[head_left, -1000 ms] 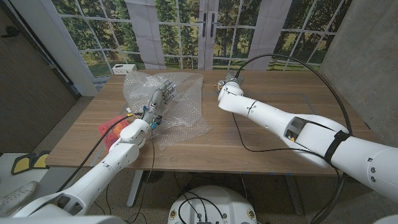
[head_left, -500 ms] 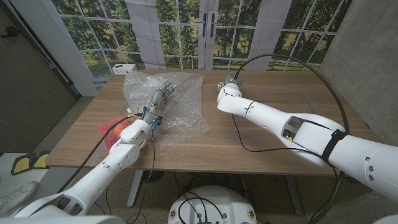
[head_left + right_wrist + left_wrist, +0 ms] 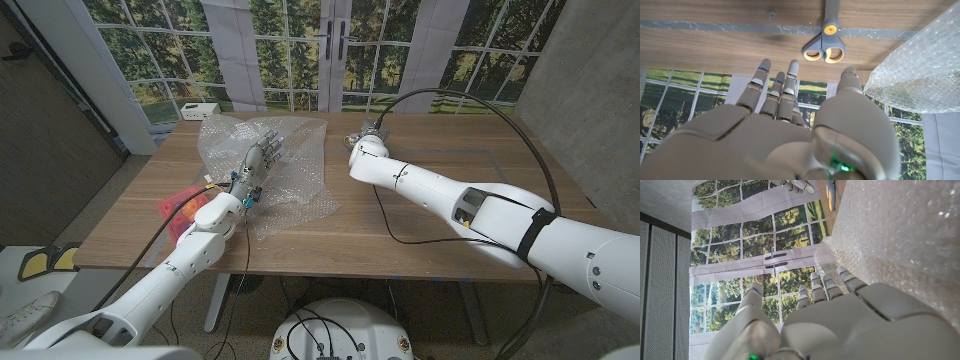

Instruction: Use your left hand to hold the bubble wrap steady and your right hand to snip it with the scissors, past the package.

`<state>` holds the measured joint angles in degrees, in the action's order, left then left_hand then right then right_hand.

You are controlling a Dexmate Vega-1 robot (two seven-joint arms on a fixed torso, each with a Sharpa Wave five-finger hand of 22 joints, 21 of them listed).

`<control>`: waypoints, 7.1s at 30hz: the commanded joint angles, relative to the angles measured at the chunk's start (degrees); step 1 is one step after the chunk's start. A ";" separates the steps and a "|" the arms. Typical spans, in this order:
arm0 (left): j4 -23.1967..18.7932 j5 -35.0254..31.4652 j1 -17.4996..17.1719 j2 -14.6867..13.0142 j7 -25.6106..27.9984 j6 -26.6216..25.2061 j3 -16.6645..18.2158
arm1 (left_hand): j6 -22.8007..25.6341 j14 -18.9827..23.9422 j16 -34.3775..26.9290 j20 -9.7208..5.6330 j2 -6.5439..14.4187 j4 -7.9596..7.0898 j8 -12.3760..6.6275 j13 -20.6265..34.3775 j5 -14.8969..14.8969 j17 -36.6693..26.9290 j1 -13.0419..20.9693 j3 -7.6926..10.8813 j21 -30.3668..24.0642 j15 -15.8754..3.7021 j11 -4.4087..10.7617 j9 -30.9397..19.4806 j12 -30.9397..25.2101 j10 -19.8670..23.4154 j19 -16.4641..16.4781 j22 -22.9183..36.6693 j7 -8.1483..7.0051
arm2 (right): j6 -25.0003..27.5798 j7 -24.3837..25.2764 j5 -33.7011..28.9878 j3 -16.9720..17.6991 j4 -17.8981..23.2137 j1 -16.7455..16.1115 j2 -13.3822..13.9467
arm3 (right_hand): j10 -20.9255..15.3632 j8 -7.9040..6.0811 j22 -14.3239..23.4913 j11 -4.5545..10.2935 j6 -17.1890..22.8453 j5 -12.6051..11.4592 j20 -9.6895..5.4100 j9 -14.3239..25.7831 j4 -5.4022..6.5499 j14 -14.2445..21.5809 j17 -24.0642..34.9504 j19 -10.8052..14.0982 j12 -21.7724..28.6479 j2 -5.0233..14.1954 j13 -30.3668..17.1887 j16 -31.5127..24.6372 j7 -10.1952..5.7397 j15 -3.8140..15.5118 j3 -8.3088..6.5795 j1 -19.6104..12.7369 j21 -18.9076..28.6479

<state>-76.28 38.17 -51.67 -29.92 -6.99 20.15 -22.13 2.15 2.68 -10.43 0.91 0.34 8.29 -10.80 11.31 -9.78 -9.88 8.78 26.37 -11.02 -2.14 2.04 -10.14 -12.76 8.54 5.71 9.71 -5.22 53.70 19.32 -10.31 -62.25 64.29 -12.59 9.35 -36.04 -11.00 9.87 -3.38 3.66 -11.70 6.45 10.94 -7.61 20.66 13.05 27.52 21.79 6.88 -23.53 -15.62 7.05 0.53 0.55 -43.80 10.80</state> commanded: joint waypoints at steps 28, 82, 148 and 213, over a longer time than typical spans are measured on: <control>0.28 0.19 0.09 0.07 -0.08 0.06 0.15 | 0.21 0.37 -0.03 0.27 0.44 -0.19 0.14 0.30 -0.31 -0.15 0.23 -0.30 -0.06 -0.97 0.08 -0.01 0.05 0.66 0.05 0.33 0.17 | -1.40 -1.83 -0.38 -2.22 -9.94 2.71 -4.54 | 0.92 -0.18 0.33 -1.17 -0.97 0.75 1.22 0.19 1.16 0.21 0.61 1.28 -0.53 -0.18 -0.84 -0.22 4.83 -1.10 0.05 2.73 0.64; -0.83 0.36 -0.89 -0.40 0.18 0.37 0.55 | 0.15 0.27 0.00 0.09 0.73 -0.14 0.20 0.31 -0.30 -0.14 0.36 -0.22 -0.03 -1.04 0.02 -0.01 0.05 0.83 -0.05 0.32 0.27 | -3.44 -0.96 -2.08 -5.18 -19.86 4.11 -9.66 | 0.79 -0.68 0.44 -0.91 -0.21 0.59 1.25 0.22 1.04 -0.33 0.98 0.59 -1.24 0.92 -0.95 -0.24 3.69 -0.85 -1.13 2.79 0.64; -0.47 0.65 -1.37 -0.03 0.67 0.63 0.77 | 0.09 0.19 0.01 0.18 0.78 -0.12 0.20 0.31 -0.29 -0.14 0.33 -0.31 -0.03 -0.95 0.10 -0.01 0.16 0.66 -0.16 0.33 0.20 | -17.14 -2.25 -1.72 -8.27 -40.26 6.33 -17.32 | -1.94 -0.65 0.58 4.10 1.12 -0.59 -1.79 0.14 -2.25 -1.00 1.62 -2.11 0.48 0.26 -3.04 0.07 -1.62 3.06 -5.61 -4.77 0.37; 0.57 0.83 -0.72 0.52 -0.42 1.36 0.59 | 0.07 0.30 -0.04 0.23 0.84 -0.25 0.19 0.32 -0.31 -0.16 0.04 -0.46 -0.06 -0.88 -0.03 -0.01 0.12 0.84 -0.18 0.33 0.30 | -12.56 4.88 -2.04 -1.89 -18.21 -0.26 -6.93 | -17.03 -1.37 0.82 11.37 9.66 -5.23 -6.01 0.33 -2.21 9.31 7.60 2.63 11.81 -0.31 -7.28 -6.32 -6.46 10.44 -12.72 -26.30 2.56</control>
<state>-75.30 38.93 -52.35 -29.22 -7.15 21.46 -21.59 2.25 2.68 -10.43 1.12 0.87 8.06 -10.58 11.31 -9.78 -9.88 8.70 26.13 -11.02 -2.14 2.14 -10.14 -12.76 9.06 5.51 9.71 -5.12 39.37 23.80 -11.87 -65.53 40.42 -11.40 0.02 -42.49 -12.11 10.54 -1.64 12.92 -16.37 0.81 11.07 -10.18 29.38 20.36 29.89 31.68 6.58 -29.57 -21.62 0.71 2.66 -12.20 -69.47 13.03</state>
